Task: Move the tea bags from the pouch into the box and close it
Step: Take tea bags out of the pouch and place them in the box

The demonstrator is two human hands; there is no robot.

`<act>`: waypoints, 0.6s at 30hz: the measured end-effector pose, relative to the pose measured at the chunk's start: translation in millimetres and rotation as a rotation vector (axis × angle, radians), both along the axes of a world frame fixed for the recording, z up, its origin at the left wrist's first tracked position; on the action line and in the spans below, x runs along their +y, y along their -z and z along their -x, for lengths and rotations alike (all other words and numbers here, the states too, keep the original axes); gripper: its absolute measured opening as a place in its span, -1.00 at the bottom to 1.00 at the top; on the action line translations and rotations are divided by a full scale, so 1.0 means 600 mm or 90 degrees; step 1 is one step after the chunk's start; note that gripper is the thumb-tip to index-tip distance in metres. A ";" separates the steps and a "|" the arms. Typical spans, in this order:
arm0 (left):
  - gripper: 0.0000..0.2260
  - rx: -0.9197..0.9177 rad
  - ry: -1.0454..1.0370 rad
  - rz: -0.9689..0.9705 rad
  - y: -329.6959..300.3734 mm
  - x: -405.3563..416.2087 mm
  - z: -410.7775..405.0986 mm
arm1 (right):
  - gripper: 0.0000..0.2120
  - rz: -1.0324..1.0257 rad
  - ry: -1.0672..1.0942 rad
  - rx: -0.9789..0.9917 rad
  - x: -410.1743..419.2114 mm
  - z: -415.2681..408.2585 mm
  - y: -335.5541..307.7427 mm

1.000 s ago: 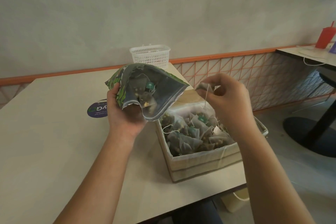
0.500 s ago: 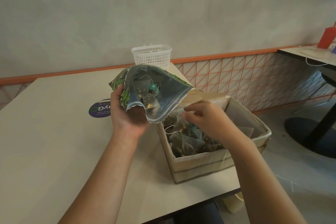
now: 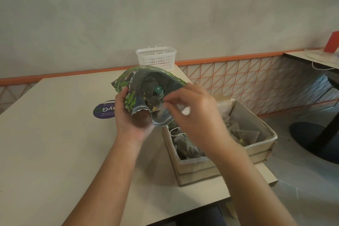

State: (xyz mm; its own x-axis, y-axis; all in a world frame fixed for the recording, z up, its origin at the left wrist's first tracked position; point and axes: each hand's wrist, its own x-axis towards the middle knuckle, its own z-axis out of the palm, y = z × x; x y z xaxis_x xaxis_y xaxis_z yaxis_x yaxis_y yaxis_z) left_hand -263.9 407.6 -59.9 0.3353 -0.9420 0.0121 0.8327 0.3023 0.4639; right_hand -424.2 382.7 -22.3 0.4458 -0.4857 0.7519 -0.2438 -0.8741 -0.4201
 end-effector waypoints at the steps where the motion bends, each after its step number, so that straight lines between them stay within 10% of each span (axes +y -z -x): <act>1: -0.56 0.003 0.002 -0.005 -0.002 0.001 0.002 | -0.92 0.038 -0.001 0.038 -0.001 -0.015 0.006; 7: -0.59 -0.029 -0.034 -0.018 -0.003 0.005 0.006 | -0.69 0.137 0.116 0.318 -0.017 -0.065 0.032; 18: -0.63 -0.053 -0.074 -0.003 -0.010 0.005 0.014 | -0.90 0.068 0.064 0.291 -0.013 -0.043 0.038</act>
State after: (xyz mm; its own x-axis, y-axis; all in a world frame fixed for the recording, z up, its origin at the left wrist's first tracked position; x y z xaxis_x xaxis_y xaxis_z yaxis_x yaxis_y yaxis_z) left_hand -272.0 410.6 -54.2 0.4407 -0.8967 0.0404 0.7503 0.3927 0.5319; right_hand -398.2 375.0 -45.0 0.6972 -0.4740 0.5379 -0.4684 -0.8691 -0.1588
